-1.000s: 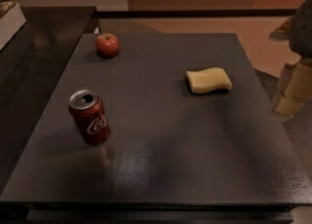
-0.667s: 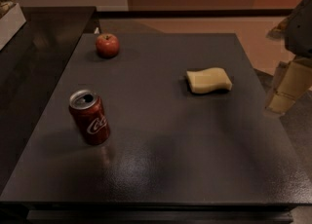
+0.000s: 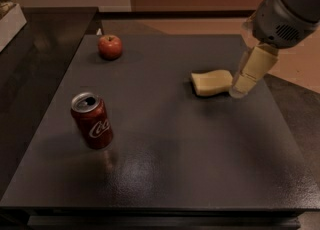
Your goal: Move apple near coke can
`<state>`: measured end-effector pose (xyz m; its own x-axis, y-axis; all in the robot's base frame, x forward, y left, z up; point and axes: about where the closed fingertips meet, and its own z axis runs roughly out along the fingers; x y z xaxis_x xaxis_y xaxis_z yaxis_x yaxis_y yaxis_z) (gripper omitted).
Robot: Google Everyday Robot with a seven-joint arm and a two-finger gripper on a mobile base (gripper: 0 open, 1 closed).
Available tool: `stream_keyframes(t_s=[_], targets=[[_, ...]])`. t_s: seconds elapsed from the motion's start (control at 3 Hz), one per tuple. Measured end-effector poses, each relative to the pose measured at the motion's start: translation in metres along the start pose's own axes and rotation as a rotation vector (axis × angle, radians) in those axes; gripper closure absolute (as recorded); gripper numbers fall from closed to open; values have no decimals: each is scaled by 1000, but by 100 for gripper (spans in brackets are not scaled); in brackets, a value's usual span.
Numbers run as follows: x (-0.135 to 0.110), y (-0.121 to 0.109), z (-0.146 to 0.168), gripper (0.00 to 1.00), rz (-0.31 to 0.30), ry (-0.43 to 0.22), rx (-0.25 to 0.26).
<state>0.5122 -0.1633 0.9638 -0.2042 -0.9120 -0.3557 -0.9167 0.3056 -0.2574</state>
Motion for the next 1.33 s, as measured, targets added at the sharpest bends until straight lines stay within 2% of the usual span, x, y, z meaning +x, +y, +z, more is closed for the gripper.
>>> stream_keyframes(t_s=[0.67, 1.33], targets=[[-57, -41, 50, 0, 3, -143, -34], [-117, -65, 102, 0, 35, -286, -45]])
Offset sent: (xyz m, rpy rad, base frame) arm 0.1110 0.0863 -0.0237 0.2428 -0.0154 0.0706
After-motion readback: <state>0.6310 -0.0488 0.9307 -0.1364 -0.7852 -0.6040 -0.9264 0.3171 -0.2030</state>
